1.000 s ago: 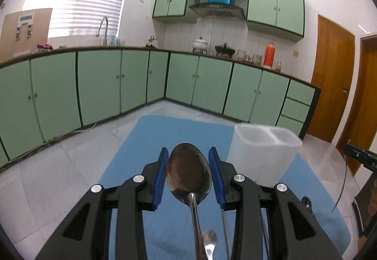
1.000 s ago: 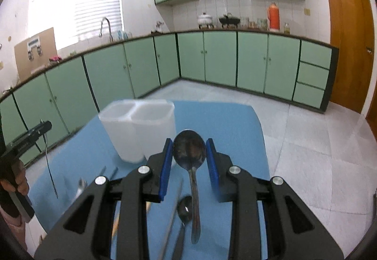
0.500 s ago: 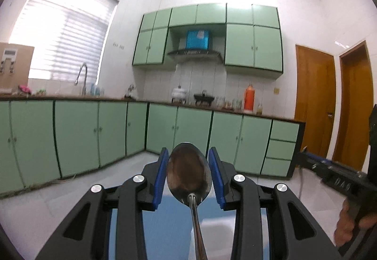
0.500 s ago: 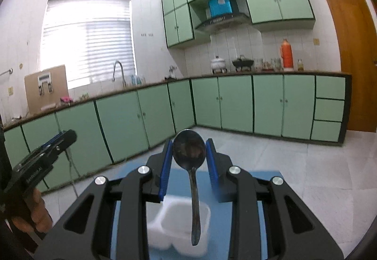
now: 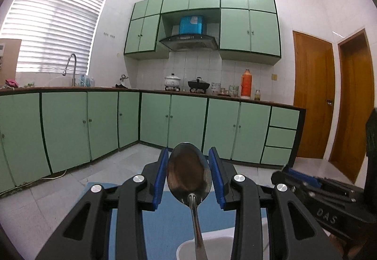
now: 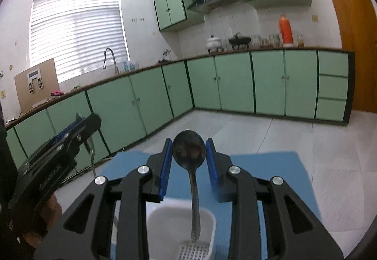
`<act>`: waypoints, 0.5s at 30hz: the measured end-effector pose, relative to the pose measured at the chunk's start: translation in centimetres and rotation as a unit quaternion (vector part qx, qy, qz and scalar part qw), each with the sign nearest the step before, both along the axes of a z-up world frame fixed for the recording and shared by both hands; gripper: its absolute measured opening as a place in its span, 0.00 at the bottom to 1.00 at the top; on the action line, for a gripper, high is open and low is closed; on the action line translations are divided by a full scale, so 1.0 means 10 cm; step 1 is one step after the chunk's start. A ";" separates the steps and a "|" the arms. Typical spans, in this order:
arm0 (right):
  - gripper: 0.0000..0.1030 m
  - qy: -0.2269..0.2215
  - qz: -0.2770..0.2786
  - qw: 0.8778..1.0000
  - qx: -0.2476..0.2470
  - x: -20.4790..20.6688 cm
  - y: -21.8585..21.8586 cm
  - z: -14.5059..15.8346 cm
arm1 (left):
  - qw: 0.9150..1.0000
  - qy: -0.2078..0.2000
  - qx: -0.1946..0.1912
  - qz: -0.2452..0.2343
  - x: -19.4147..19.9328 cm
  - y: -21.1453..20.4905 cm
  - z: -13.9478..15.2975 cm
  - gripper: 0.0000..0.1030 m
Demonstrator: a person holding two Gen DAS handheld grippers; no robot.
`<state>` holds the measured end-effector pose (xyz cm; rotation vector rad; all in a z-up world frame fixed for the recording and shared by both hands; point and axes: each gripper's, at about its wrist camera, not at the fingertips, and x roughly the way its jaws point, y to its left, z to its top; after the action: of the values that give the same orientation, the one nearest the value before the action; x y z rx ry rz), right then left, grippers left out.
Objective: Organize utensils
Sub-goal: 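Lift both spoons over the white holder and open both tools to drop them in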
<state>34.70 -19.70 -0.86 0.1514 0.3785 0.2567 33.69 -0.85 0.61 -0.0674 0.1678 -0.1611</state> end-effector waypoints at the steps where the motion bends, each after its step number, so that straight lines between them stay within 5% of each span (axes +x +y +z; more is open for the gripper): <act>1: 0.27 0.005 0.003 1.000 0.001 -0.02 0.03 -0.05 | 1.000 0.005 0.001 -0.001 0.01 0.00 -0.03 0.34; 15: 0.29 0.025 0.014 1.000 -0.005 -0.19 0.08 -0.36 | 0.998 0.057 0.006 -0.016 -0.03 0.08 -0.44 0.37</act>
<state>32.76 -18.86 -4.43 0.1428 0.4314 0.2791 33.34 -0.02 -3.81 -0.0626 0.2833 -0.1888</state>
